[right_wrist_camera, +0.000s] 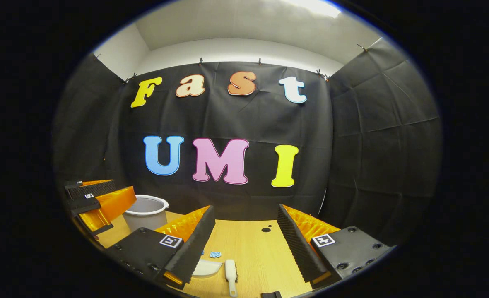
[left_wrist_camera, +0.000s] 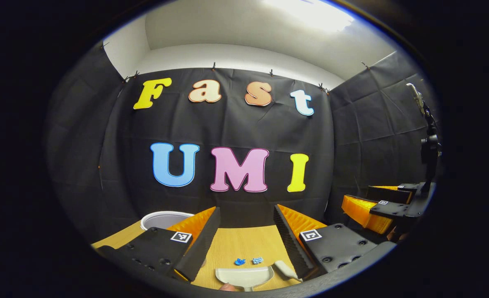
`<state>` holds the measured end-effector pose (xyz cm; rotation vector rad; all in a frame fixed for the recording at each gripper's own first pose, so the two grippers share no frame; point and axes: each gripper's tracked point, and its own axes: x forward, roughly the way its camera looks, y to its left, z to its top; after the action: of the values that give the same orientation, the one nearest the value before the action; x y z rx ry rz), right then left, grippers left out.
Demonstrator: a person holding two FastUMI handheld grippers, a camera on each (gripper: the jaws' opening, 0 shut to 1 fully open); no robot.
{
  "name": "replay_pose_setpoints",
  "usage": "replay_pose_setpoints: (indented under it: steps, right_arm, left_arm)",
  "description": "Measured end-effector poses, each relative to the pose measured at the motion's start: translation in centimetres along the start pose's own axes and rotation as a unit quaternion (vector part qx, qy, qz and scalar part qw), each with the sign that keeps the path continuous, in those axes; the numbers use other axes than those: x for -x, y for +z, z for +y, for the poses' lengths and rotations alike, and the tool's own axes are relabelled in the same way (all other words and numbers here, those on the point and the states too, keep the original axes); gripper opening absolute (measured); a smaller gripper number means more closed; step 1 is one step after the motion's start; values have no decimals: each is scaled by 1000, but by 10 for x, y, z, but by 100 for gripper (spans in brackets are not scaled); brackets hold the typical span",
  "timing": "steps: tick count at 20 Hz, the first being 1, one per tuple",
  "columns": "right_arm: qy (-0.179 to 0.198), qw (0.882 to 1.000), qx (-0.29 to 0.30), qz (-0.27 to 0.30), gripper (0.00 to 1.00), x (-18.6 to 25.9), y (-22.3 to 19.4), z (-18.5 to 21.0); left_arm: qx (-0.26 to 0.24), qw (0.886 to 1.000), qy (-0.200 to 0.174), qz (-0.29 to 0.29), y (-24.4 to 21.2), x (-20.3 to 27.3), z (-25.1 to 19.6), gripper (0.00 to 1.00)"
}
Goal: Pick up the small broom and dustpan from the desktop, sweep the trash into the dustpan with the broom, and then empty the trash into the garbage bin.
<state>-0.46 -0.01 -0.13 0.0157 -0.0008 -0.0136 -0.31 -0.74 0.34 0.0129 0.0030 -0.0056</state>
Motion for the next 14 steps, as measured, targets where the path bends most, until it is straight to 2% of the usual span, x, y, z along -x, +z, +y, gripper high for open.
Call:
replay_pose_setpoints:
  steps: [8,14]
  right_arm:
    - [4,1000,9,-11,93,-4,8,9]
    - [3,1000,8,-9,93,-6,6,13]
  left_arm:
    - [-12,1000,-10,10,-2,-2,-6,77]
    - [-10,1000,-3,21,-9,-4,1,77]
